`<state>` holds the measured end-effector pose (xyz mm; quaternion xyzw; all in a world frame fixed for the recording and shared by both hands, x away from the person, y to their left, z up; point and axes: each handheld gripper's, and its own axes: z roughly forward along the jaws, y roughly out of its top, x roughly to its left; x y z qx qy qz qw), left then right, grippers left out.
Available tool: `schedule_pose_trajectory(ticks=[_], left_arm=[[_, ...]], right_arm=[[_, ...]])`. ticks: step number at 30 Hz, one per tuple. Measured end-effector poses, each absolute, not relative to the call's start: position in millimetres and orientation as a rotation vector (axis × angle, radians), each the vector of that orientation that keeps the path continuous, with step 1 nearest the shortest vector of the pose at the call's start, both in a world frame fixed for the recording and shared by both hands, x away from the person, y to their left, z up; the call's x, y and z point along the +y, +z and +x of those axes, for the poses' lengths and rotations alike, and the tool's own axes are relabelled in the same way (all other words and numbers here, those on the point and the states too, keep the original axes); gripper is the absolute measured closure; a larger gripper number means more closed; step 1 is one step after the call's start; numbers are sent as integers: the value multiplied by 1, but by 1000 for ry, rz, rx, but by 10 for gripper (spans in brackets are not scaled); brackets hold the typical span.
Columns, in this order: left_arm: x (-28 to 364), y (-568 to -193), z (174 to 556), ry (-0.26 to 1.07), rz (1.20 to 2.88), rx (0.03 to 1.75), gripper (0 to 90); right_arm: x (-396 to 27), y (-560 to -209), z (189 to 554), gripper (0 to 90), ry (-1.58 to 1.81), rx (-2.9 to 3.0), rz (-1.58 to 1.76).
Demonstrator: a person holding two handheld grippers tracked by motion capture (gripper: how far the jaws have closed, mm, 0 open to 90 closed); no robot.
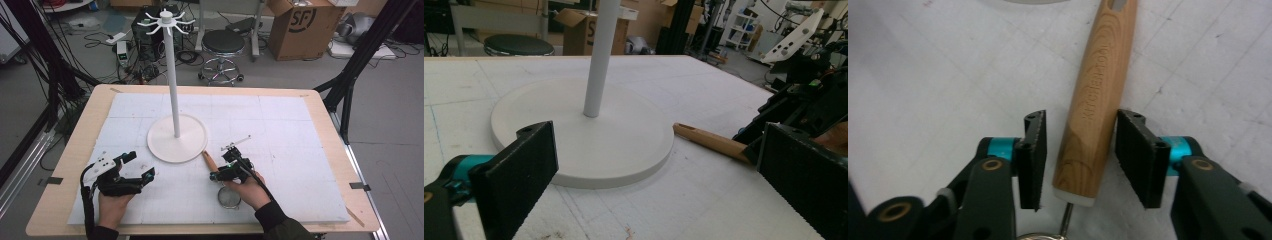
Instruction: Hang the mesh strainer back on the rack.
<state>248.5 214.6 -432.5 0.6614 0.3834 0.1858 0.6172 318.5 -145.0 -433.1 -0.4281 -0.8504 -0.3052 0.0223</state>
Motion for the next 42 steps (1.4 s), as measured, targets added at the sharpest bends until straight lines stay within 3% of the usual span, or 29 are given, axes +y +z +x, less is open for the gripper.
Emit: schedule_pose_trajectory(ticks=[31, 34, 35, 42], left_arm=[[211, -432, 247, 428, 1530, 868, 34], [213, -432, 247, 429, 1529, 870, 34], [213, -432, 247, 430, 1528, 872, 34], [216, -432, 247, 432, 1517, 882, 34]], right_arm=[[-103, -423, 313, 606, -548, -2960, -1299], [-103, -422, 316, 621, -522, -2960, -1275], [-105, -421, 318, 680, -515, -2964, -1242], [-109, -421, 321, 683, -541, -2942, -1207]])
